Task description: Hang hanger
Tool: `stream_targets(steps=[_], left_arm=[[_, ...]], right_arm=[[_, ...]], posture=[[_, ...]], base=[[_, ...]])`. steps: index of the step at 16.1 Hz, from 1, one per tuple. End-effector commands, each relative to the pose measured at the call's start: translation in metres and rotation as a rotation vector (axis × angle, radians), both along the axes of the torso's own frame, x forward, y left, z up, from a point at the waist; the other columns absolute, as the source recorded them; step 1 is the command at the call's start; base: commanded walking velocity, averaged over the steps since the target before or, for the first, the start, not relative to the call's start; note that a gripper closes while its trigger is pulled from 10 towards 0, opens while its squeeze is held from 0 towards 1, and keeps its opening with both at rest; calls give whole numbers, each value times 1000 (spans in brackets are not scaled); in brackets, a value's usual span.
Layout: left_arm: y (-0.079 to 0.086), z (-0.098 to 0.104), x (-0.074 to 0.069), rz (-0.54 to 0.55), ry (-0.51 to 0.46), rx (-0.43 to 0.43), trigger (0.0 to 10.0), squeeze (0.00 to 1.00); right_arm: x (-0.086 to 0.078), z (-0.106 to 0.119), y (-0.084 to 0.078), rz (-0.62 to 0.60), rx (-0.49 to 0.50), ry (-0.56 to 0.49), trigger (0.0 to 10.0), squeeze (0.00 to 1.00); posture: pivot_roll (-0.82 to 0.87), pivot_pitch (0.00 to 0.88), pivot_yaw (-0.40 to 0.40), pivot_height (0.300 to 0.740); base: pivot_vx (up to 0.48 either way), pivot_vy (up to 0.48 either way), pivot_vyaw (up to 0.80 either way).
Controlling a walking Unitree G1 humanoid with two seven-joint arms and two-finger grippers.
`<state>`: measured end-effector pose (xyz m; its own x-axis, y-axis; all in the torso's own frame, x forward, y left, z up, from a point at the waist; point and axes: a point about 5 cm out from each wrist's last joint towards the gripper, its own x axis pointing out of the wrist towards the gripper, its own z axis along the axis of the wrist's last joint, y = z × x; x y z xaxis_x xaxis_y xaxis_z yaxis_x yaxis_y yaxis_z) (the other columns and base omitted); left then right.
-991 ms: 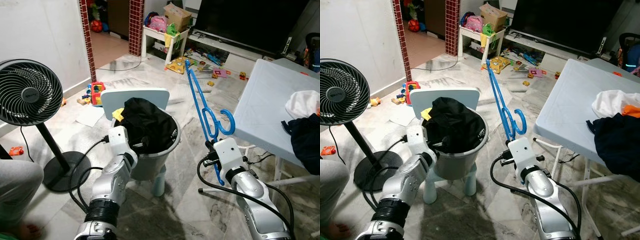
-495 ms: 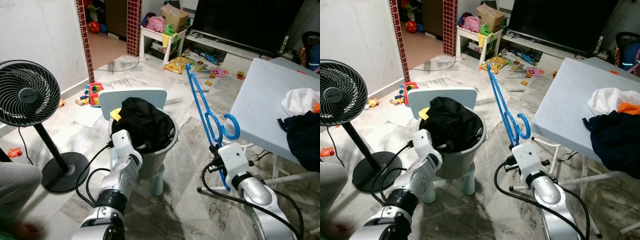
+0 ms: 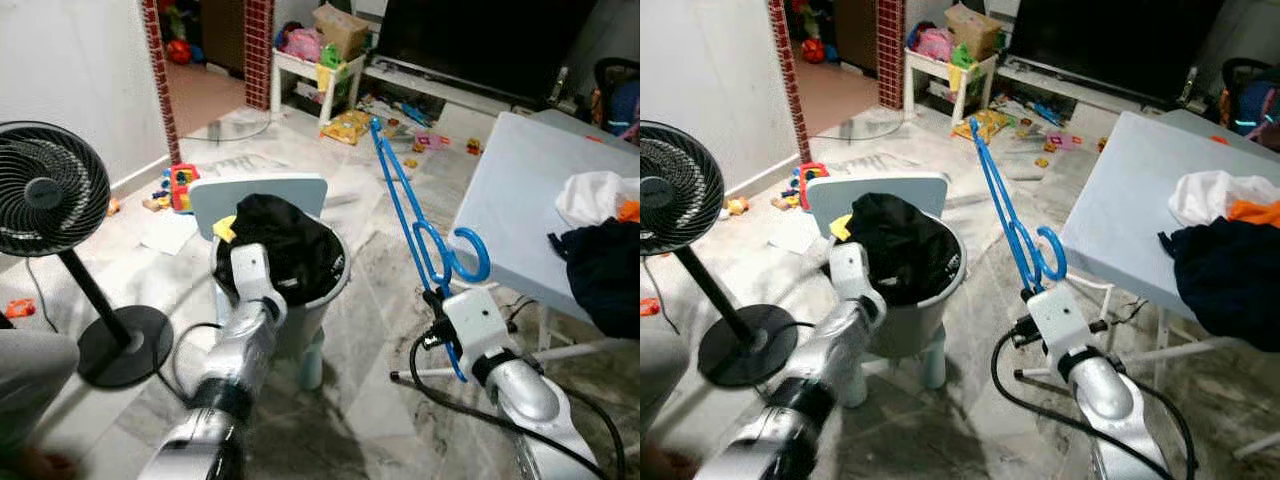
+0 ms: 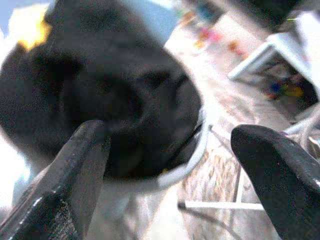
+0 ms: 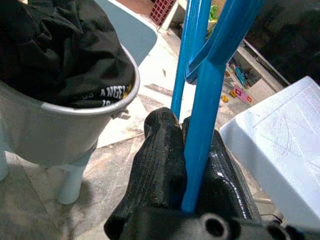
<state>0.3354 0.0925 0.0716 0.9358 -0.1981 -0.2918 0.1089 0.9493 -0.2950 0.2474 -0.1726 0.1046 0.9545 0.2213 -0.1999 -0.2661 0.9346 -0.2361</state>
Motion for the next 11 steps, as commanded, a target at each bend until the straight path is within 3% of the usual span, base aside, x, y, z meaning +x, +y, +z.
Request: stream_targets(steps=[1, 4, 5, 8, 11], left_arm=[[8, 2, -12, -70, -54, 73, 10000, 0], [31, 5, -52, -174, -218, 238, 10000, 0], [37, 7, -58, -185, -248, 269, 10000, 0], [54, 16, -69, -133, -255, 310, 10000, 0], [50, 18, -72, -162, -259, 275, 10000, 0]], right_arm=[[-1, 3, -5, -10, -1, -11, 10000, 0], [2, 0, -3, -10, 4, -1, 10000, 0], [3, 0, -2, -8, 7, -2, 10000, 0], [8, -2, -1, 0, 9, -1, 10000, 0], [17, 2, 3, 13, 12, -22, 10000, 0]], posture=[[1, 11, -145, 740], [47, 13, -154, 740], [57, 13, -158, 740], [94, 5, -169, 740], [93, 0, -167, 740]], base=[[0, 0, 0], [0, 0, 0], [0, 0, 0], [0, 0, 0], [0, 0, 0]])
